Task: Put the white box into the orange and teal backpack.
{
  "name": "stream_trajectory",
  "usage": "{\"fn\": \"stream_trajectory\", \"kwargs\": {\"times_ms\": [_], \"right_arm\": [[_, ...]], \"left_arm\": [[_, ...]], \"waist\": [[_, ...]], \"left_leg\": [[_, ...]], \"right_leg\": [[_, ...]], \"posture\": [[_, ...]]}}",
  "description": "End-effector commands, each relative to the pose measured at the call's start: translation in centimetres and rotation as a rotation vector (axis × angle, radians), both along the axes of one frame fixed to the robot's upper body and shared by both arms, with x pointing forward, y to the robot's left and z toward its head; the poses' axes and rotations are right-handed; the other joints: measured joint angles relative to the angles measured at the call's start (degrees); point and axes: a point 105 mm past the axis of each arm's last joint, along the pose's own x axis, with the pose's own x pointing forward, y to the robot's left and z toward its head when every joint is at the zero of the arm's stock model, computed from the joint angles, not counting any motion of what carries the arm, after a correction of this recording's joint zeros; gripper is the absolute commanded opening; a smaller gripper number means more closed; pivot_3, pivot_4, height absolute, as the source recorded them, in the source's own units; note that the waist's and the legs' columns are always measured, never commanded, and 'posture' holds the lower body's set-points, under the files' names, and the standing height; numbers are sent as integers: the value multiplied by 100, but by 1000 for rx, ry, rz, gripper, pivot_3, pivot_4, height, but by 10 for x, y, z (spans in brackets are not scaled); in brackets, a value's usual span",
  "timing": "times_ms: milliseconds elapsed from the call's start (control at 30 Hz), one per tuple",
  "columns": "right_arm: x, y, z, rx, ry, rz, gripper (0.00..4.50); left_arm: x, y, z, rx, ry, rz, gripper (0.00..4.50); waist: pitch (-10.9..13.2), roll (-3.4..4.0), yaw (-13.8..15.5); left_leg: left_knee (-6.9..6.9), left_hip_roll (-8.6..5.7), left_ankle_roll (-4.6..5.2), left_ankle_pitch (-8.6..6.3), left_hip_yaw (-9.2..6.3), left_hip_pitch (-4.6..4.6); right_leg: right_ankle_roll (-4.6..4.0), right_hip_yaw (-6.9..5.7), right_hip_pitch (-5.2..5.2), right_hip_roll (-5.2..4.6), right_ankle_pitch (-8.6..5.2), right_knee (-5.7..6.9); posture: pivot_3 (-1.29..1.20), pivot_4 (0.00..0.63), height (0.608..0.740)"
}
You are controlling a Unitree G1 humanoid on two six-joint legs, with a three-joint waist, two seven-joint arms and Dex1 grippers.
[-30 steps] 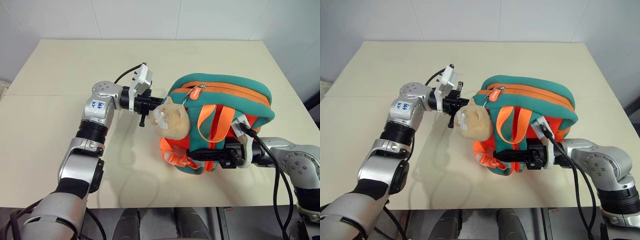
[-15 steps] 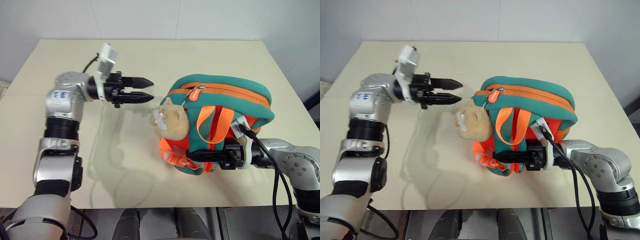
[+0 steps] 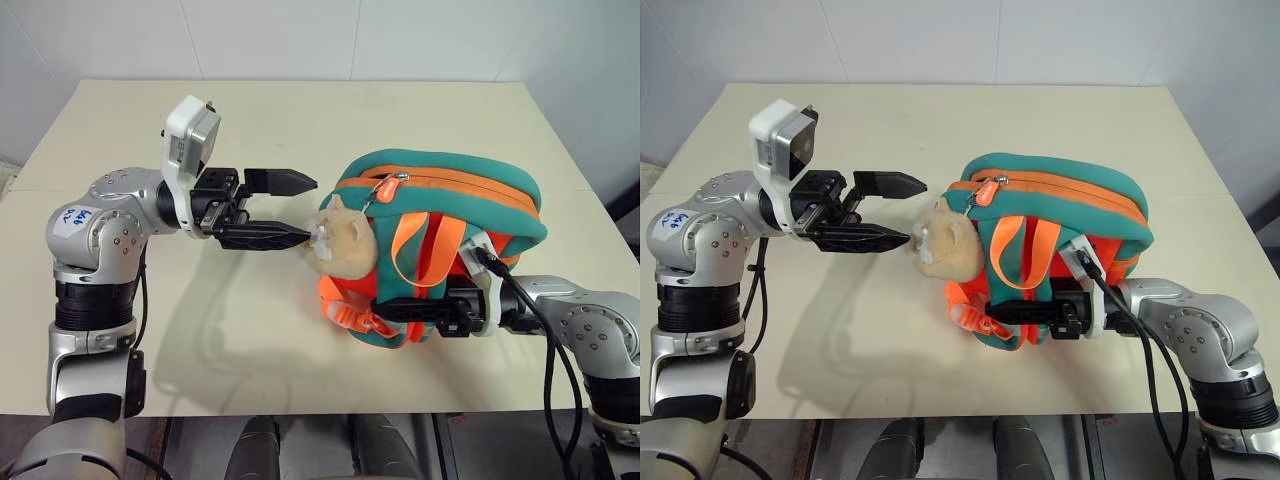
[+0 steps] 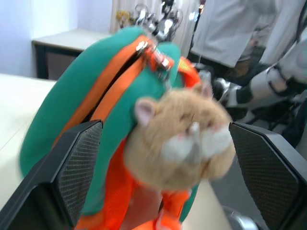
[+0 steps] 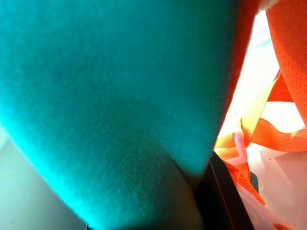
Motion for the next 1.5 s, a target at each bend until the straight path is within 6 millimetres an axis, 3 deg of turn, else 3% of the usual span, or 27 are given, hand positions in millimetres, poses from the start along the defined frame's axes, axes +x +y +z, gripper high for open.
{"fn": "stream_trajectory", "kwargs": {"times_ms": [33,433,533,700,833,933,1133,1400,1500], "right_arm": [[-1,2,3,9,-14,15,0],[0,4,3,20,-23,3,0],[0,4,3,22,-24,0,0],[1,4,2,22,-26,-7,0],[1,5,2,23,-26,-8,0],[1,6,2,27,-25,-7,0],[-1,7,1,32,-17,-3,0],[-2,7,2,37,-19,-12,0],[-2,7,2,40,-21,-17,0]], "left_arm": [[-10,-6,-2,20,-20,-39,4479],[-4,-21,-23,131,-62,-58,4479],[-2,-22,-19,112,-84,-59,3878],[0,-15,-13,120,-115,-48,2378],[11,-1,-4,158,-174,6,1326],[26,19,4,229,-222,81,842],[52,45,9,282,-238,206,842],[79,55,-11,288,-169,309,842],[83,59,-32,361,-153,315,842]], "waist": [[0,0,2],[0,0,6],[0,0,5],[0,0,4],[0,0,2],[0,0,-2],[0,0,6],[0,0,15],[0,0,-2]], "left_leg": [[-1,0,0,0,0,1],[-3,-1,0,0,1,0],[-4,-1,0,0,1,0],[-6,-1,0,0,1,0],[-5,-1,0,0,1,0],[-9,-1,0,0,2,1],[-17,-1,0,0,3,-1],[-25,0,0,0,2,-2],[-26,0,0,0,2,-2]], "right_leg": [[0,0,0,0,0,-1],[0,1,0,0,0,-6],[0,1,0,0,0,-7],[0,1,0,0,0,-7],[0,1,-1,0,0,-8],[0,1,-1,1,0,-10],[-1,0,-2,0,-1,-15],[-3,0,-6,0,-2,-15],[-3,0,-7,0,-2,-14]], "posture": [[0,150,740],[0,150,740],[0,150,740],[0,150,740],[0,150,740],[0,150,740],[0,150,740],[0,150,740],[0,150,740]]}}
